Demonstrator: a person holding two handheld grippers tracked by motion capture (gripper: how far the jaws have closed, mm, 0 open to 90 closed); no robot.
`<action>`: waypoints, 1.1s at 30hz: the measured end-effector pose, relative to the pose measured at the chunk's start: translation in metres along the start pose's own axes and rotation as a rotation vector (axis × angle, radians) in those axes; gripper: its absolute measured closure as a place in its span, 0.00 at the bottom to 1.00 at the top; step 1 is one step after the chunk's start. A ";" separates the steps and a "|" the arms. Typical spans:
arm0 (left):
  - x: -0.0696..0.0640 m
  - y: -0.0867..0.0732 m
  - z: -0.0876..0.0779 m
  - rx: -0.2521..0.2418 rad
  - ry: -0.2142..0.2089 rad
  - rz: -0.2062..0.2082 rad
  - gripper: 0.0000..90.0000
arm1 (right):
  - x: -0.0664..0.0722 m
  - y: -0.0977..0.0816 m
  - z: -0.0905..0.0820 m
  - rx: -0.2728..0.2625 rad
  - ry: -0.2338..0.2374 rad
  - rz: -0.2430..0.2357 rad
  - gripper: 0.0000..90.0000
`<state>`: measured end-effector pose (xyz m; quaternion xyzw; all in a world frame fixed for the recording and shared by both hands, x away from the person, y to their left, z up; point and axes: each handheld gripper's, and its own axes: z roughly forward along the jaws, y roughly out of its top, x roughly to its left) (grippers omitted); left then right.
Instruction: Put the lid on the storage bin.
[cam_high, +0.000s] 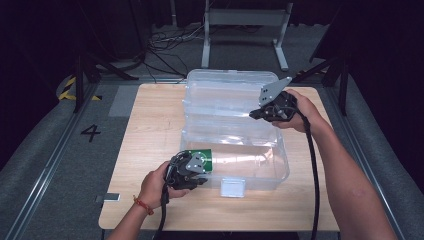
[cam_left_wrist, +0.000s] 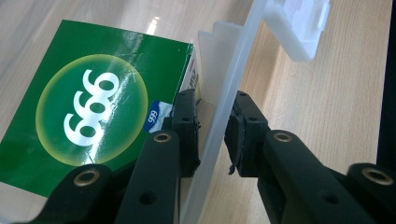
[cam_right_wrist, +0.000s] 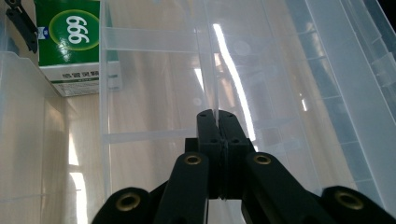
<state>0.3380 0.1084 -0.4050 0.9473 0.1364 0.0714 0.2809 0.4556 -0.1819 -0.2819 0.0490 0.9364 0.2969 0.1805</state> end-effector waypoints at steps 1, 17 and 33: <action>0.000 0.000 0.000 0.000 -0.001 0.000 0.83 | 0.002 0.000 -0.001 -0.001 -0.004 -0.002 1.00; -0.003 0.001 0.000 0.003 0.005 -0.015 0.82 | 0.032 -0.004 -0.014 -0.039 -0.014 -0.004 1.00; -0.005 0.001 0.000 0.000 -0.003 -0.013 0.80 | 0.053 -0.012 -0.022 -0.085 -0.022 0.021 1.00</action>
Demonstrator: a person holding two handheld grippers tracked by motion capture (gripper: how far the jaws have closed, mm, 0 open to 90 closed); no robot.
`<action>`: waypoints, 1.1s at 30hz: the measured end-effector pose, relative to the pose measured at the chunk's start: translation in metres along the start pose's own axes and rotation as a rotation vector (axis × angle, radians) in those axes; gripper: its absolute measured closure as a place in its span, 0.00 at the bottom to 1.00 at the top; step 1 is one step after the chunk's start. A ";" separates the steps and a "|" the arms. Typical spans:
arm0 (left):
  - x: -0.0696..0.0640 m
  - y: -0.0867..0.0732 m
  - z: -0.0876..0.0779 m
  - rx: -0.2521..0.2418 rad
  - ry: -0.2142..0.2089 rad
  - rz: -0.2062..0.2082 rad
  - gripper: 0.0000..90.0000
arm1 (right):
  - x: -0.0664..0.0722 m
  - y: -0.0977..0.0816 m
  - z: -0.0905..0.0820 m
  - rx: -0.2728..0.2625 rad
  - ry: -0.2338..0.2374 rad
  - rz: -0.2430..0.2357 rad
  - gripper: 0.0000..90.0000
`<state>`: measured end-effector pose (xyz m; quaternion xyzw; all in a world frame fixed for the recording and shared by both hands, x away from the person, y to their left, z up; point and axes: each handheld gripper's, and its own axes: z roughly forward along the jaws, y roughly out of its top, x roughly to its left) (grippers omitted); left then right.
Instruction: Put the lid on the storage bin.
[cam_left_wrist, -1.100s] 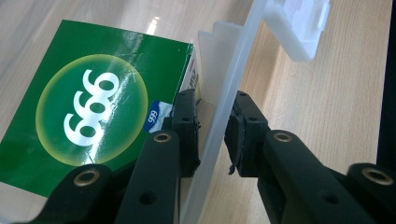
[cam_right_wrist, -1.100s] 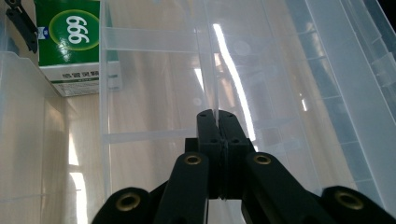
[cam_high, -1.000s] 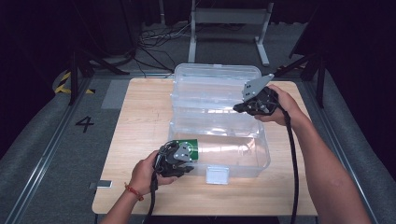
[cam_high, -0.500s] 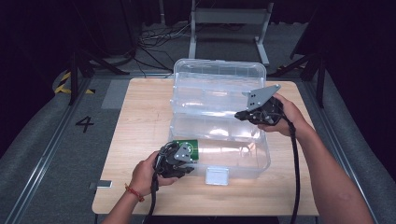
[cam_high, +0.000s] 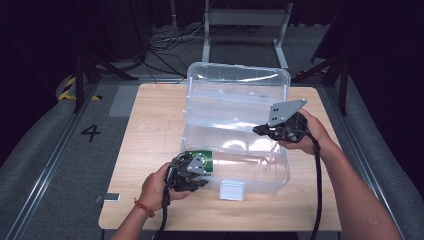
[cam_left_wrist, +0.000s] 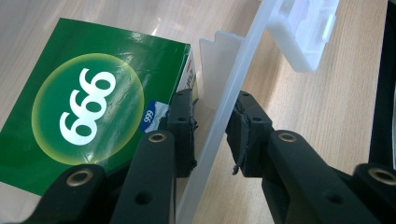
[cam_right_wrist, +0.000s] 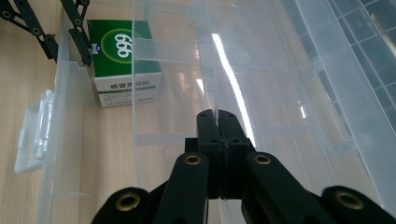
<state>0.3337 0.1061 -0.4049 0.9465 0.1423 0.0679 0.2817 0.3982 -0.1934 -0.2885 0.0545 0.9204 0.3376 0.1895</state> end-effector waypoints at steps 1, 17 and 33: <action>0.000 0.000 0.000 0.000 0.000 0.000 0.80 | 0.001 0.000 -0.001 0.001 -0.004 -0.007 1.00; -0.001 -0.002 0.000 -0.019 0.007 -0.002 0.80 | 0.016 -0.008 -0.004 -0.045 -0.004 0.016 1.00; -0.002 -0.002 0.000 -0.028 0.020 0.009 0.78 | 0.025 -0.014 -0.005 -0.070 0.000 0.021 0.99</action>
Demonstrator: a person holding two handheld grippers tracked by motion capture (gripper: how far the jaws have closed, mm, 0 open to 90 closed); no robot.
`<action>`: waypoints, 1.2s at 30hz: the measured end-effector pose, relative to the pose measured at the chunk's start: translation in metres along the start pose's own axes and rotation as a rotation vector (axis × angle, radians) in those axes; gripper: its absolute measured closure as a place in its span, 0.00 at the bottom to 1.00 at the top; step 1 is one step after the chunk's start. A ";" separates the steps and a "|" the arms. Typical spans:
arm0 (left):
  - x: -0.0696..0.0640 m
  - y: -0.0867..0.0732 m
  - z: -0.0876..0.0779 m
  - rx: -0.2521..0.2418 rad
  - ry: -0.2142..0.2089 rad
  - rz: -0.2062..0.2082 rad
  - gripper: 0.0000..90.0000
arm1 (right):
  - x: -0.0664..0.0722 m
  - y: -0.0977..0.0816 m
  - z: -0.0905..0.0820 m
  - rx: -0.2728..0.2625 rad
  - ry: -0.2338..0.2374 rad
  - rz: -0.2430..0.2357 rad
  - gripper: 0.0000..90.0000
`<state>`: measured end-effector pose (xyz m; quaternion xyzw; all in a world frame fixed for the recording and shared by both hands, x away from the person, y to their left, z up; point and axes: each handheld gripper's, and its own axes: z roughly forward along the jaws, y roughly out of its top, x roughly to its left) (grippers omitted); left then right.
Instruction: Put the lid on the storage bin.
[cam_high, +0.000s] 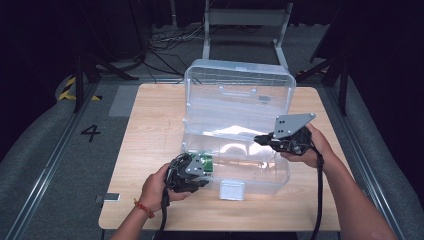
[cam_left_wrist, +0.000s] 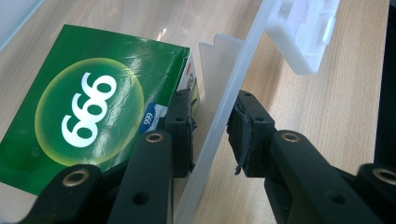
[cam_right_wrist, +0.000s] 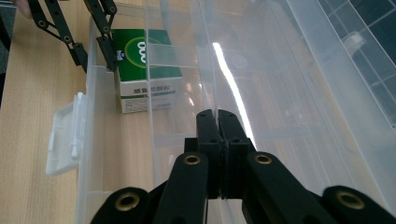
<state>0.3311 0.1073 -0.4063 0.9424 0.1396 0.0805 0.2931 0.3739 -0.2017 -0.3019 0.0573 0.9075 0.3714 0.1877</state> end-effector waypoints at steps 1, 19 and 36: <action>0.000 0.000 0.000 -0.001 0.002 -0.001 0.78 | 0.001 0.000 0.000 -0.001 0.000 -0.003 0.99; -0.005 0.000 0.000 -0.007 0.031 -0.002 0.73 | 0.012 -0.002 -0.002 0.001 0.009 -0.024 0.99; -0.018 0.000 -0.053 -0.171 0.077 -0.030 0.61 | 0.018 -0.005 -0.003 -0.011 0.000 -0.030 0.99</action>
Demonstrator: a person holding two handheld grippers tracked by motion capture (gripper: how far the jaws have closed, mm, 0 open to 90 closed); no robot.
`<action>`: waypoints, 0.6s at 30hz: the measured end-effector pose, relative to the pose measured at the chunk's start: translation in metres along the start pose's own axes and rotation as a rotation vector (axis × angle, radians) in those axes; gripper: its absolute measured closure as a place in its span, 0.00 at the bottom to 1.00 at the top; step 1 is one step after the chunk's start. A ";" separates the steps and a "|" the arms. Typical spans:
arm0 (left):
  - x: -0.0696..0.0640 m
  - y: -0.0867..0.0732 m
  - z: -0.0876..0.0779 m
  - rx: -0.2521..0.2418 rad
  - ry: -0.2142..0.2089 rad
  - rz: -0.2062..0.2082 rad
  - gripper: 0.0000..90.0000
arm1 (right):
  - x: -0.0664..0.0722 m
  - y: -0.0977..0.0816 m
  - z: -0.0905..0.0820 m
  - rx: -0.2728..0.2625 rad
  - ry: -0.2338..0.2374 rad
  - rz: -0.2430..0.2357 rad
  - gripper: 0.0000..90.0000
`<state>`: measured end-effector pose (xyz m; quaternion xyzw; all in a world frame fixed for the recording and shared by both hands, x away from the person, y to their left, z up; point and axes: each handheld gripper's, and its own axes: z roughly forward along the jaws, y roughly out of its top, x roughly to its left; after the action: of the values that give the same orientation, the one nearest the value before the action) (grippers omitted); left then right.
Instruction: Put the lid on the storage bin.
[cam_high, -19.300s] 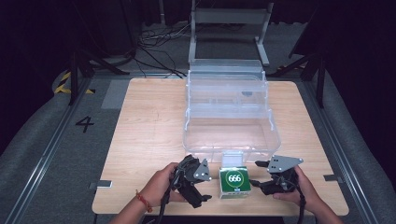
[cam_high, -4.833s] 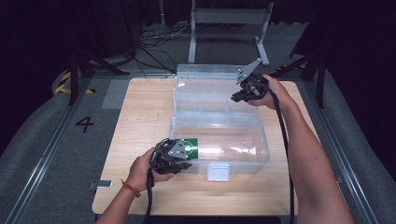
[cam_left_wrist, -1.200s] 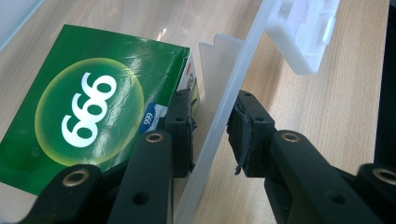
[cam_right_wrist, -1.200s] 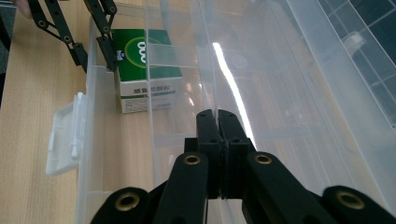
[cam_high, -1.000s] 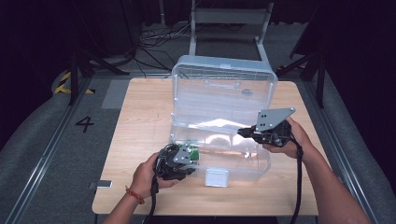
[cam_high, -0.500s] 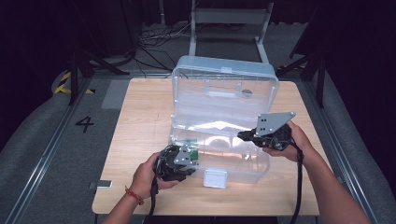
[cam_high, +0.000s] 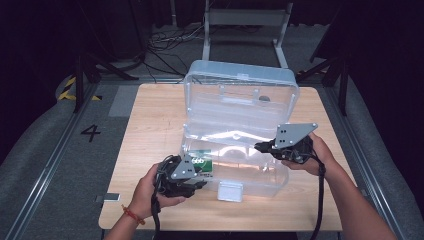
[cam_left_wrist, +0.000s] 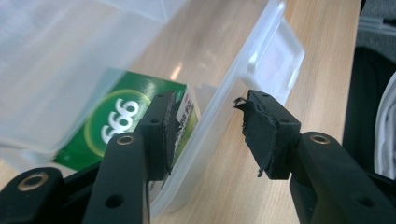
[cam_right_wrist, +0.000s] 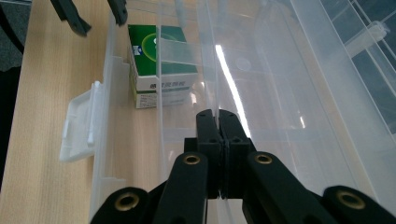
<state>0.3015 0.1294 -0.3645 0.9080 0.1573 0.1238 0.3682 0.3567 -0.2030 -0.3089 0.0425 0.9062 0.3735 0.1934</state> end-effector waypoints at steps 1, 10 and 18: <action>0.001 0.001 -0.004 -0.012 -0.003 -0.005 0.61 | 0.001 0.000 0.000 0.001 0.003 0.000 0.99; 0.013 0.010 -0.035 -0.098 0.039 -0.019 0.62 | 0.004 -0.001 0.000 0.001 0.003 -0.006 0.99; 0.029 0.027 -0.051 -0.149 0.089 -0.035 0.63 | 0.006 -0.002 0.000 -0.005 0.012 -0.005 0.99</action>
<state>0.3158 0.1535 -0.3066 0.8687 0.1796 0.1688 0.4296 0.3519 -0.2031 -0.3124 0.0375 0.9066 0.3754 0.1892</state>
